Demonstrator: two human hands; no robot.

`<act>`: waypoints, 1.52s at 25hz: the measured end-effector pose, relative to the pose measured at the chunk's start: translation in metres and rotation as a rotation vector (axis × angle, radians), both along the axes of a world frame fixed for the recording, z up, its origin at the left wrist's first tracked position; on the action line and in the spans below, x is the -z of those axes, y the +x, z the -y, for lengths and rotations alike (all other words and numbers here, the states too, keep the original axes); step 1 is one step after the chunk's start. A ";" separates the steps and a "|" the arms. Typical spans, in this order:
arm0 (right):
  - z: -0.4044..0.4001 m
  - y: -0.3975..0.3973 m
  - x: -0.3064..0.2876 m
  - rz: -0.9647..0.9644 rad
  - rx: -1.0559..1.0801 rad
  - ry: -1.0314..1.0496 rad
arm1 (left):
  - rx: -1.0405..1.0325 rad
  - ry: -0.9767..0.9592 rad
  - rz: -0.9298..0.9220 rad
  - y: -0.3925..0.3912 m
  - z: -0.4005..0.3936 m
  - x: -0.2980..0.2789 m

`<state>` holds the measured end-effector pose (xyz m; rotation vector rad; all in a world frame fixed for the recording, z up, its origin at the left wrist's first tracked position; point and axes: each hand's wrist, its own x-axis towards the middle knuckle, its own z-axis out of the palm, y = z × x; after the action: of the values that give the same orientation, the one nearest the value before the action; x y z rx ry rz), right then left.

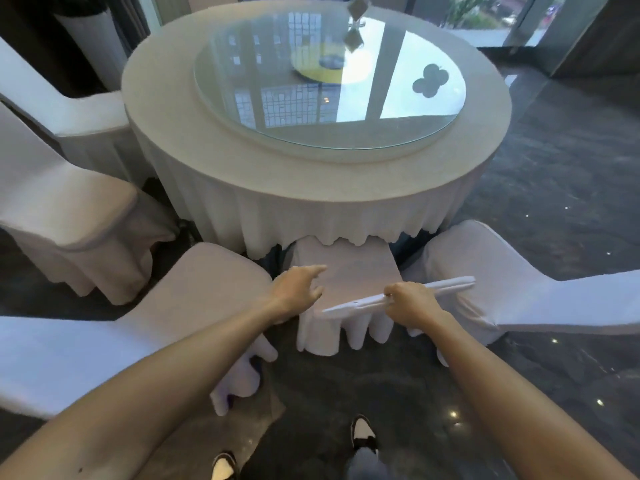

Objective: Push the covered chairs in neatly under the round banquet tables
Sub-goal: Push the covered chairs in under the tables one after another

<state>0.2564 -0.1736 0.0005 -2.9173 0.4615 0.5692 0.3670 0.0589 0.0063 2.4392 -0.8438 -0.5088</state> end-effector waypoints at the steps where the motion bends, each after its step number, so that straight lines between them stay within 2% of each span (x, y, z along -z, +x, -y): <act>1: -0.023 0.002 -0.005 -0.012 0.035 0.003 | 0.033 0.002 0.015 0.010 -0.027 -0.008; 5: -0.120 0.010 -0.022 0.028 0.174 0.101 | 0.154 0.087 0.026 0.046 -0.126 -0.027; 9: -0.210 0.037 -0.032 0.189 0.067 0.085 | 0.173 0.117 0.104 0.066 -0.206 -0.033; 13: -0.299 0.080 -0.025 0.426 -0.007 0.153 | 0.050 0.064 0.219 0.073 -0.287 -0.036; 17: -0.388 0.101 -0.010 0.455 -0.060 0.224 | -0.039 0.098 0.215 0.066 -0.367 -0.031; 19: -0.429 0.101 0.000 0.426 -0.068 0.279 | -0.037 0.159 0.146 0.064 -0.407 -0.024; 21: -0.467 0.099 0.010 0.380 -0.024 0.352 | 0.033 0.274 -0.008 0.070 -0.445 -0.013; 23: -0.503 0.093 0.022 0.259 0.064 0.486 | 0.130 0.420 -0.222 0.084 -0.483 -0.001; 25: -0.532 0.081 0.031 0.073 0.120 0.679 | 0.226 0.546 -0.337 0.100 -0.516 0.007; 27: -0.562 0.069 0.033 -0.066 0.075 0.731 | 0.333 0.596 -0.234 0.117 -0.545 0.015; 29: -0.587 0.067 0.035 -0.106 0.012 0.631 | 0.351 0.591 -0.046 0.130 -0.559 0.022; 32: -0.621 0.074 0.051 -0.035 0.086 0.432 | 0.352 0.569 0.141 0.134 -0.567 0.041; 38: -0.637 0.080 0.082 0.087 0.298 0.271 | 0.392 0.466 0.267 0.139 -0.567 0.059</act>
<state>0.3362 0.4633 -0.0811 -2.5411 0.7288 0.4234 0.5056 0.6255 -0.0528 2.8124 -1.4736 -0.5785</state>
